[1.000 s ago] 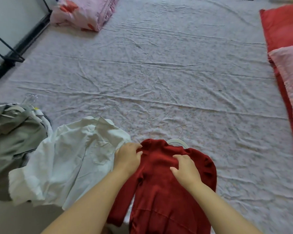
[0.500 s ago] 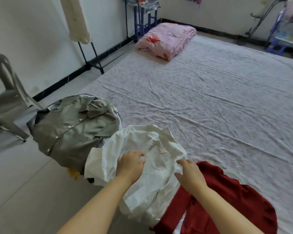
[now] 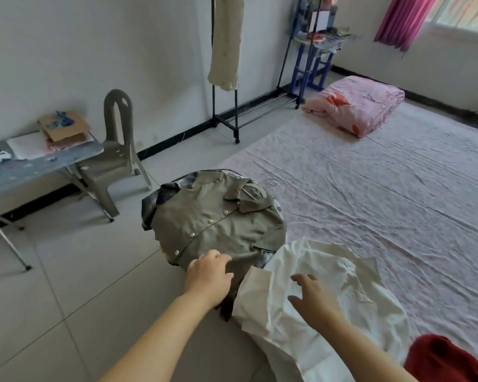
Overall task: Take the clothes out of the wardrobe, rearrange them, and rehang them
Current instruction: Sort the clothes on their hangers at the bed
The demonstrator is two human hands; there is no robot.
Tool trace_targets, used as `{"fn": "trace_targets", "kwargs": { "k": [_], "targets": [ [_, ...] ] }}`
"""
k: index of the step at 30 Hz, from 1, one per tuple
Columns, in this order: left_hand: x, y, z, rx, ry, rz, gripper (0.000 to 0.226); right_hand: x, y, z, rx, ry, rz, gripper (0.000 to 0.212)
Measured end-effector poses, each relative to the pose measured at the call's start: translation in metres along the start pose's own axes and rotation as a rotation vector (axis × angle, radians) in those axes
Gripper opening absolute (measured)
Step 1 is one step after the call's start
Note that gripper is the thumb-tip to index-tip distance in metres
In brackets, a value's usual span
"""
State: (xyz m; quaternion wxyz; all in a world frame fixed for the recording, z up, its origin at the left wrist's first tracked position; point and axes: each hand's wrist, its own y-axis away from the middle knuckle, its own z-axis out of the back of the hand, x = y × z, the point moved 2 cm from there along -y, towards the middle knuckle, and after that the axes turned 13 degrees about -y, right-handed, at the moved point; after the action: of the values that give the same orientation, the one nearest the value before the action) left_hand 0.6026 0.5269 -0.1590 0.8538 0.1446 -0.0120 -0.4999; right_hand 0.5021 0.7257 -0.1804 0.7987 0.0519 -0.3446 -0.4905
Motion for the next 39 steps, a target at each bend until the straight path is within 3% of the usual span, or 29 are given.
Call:
{"fn": "trace_targets", "kwargs": {
  "k": [13, 21, 27, 30, 39],
  "targets": [
    [0.076, -0.185, 0.042, -0.032, -0.009, -0.098, 0.030, 0.086, -0.212, -0.004, 0.061, -0.082, -0.059, 0.049],
    [0.084, -0.293, 0.044, 0.043, -0.011, -0.188, 0.031, 0.087, -0.322, 0.005, 0.109, -0.091, -0.142, 0.044],
    [0.077, -0.370, 0.008, 0.114, -0.021, -0.279, 0.030, 0.055, -0.405, 0.001, 0.024, -0.148, -0.248, 0.033],
    [0.075, -0.406, -0.018, 0.146, -0.003, -0.319, 0.030, 0.043, -0.448, 0.001, -0.046, -0.183, -0.318, 0.037],
    [0.092, -0.460, -0.074, 0.098, 0.055, -0.424, 0.025, 0.020, -0.547, -0.029, -0.204, -0.157, -0.383, 0.031]
  ]
}}
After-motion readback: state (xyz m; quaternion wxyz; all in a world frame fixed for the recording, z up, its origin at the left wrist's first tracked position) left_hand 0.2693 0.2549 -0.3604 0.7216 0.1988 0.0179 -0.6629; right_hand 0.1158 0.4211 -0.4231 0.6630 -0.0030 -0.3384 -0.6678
